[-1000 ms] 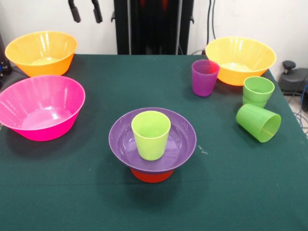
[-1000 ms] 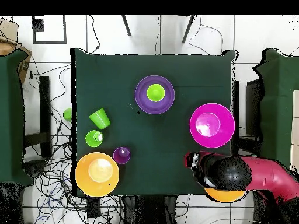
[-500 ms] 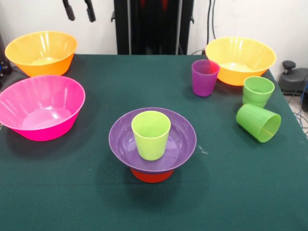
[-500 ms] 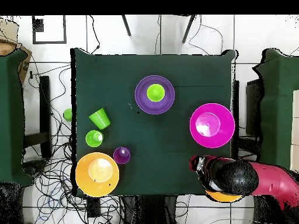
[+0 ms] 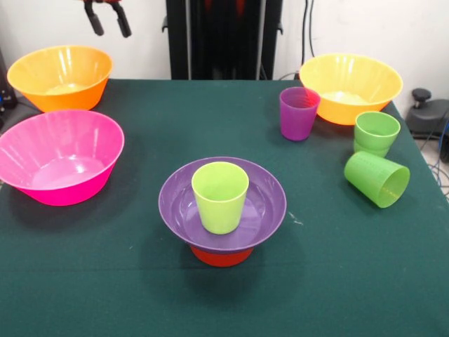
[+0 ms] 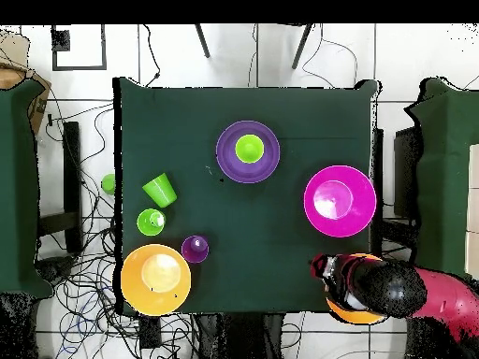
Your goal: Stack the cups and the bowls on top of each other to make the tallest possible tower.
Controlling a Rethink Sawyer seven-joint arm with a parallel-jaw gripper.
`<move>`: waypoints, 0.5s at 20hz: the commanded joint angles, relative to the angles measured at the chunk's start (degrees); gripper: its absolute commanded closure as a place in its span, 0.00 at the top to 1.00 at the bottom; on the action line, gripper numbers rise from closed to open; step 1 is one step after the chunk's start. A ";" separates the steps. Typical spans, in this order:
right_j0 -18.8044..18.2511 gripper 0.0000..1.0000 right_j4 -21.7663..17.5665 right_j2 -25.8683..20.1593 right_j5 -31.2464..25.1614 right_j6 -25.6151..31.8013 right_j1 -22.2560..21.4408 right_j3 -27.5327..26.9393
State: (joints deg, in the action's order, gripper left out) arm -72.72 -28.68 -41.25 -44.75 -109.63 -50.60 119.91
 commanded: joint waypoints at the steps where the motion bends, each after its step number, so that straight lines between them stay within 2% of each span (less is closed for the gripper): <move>1: 2.07 1.00 -7.12 4.15 3.57 3.67 7.84 -1.85; 6: 1.64 1.00 -9.26 4.82 5.47 3.60 9.44 -1.80; 10: 0.39 1.00 -9.50 4.32 5.12 4.48 9.87 -1.67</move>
State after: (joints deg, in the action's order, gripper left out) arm -73.18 -33.49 -39.21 -43.86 -109.63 -44.42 119.66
